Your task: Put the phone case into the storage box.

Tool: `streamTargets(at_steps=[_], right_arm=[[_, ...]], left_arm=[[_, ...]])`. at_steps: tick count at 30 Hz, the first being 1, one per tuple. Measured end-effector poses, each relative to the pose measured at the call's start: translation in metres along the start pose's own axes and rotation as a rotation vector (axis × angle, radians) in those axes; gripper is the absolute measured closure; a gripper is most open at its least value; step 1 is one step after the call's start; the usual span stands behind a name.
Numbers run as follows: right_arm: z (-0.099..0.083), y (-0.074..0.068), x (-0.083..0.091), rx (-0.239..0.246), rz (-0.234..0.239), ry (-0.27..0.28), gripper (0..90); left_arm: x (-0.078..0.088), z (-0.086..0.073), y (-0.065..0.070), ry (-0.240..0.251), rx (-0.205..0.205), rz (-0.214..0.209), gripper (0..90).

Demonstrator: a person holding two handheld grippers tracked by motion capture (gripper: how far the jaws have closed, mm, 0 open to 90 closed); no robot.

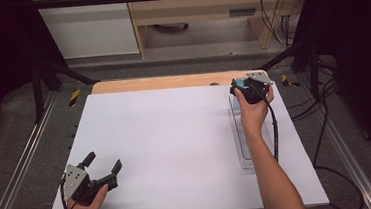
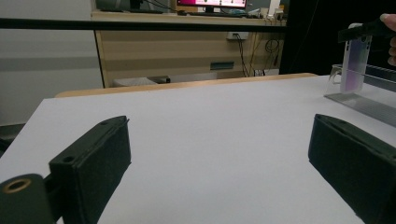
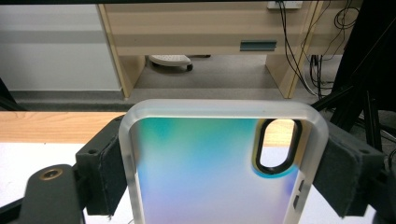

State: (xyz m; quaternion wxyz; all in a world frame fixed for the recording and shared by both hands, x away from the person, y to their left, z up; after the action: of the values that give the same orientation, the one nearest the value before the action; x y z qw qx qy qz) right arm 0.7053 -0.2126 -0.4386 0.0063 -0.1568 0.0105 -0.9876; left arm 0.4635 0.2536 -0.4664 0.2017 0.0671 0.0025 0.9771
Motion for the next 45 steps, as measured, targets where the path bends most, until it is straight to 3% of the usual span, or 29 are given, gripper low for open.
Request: streamTargets(at_steps=[45], right_arm=[[-0.01, -0.002, 0.001, 0.001, 0.016, -0.001, 17.3]], left_arm=[[-0.002, -0.002, 0.003, -0.01, 0.0, -0.018, 4.2]])
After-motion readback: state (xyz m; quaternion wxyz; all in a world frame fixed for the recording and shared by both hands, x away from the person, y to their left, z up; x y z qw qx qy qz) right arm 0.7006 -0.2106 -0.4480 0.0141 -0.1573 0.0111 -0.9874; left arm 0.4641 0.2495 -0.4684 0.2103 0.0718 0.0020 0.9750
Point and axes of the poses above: each handheld gripper's, and its own axes: x roughly backward along the jaws, z roughly out of its top, y roughly to its right, the point moved 8 cm from there along -x, roughly forward along the jaws
